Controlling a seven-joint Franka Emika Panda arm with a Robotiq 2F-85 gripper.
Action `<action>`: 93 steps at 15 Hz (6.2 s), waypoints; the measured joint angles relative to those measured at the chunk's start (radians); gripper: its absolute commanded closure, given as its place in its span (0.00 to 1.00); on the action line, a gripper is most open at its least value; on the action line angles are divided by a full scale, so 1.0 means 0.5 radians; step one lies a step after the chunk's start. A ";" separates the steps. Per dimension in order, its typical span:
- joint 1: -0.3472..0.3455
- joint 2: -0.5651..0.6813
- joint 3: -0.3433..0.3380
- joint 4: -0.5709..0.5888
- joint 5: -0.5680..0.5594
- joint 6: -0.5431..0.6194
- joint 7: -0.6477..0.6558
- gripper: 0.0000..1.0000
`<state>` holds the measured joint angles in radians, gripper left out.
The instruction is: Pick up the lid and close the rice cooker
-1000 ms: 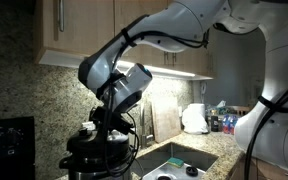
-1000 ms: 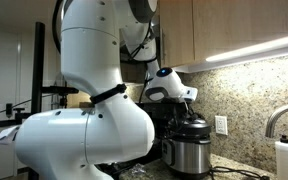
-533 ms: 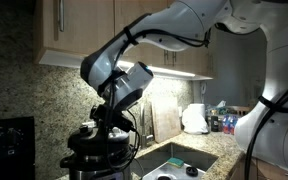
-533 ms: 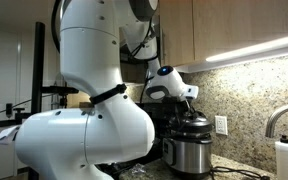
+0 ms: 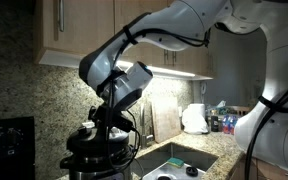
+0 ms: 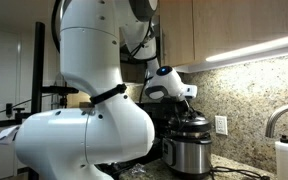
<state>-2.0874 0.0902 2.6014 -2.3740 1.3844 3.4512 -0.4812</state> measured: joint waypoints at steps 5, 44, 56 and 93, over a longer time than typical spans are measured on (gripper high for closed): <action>-0.012 0.011 -0.003 0.027 -0.011 0.000 -0.004 1.00; 0.106 0.304 -0.012 -0.047 0.448 0.001 0.032 1.00; 0.174 0.515 -0.010 -0.051 0.436 0.001 0.280 1.00; 0.109 0.114 -0.008 -0.096 0.265 -0.062 0.856 0.99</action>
<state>-2.0326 0.1471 2.5975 -2.4220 1.5167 3.4201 -0.0533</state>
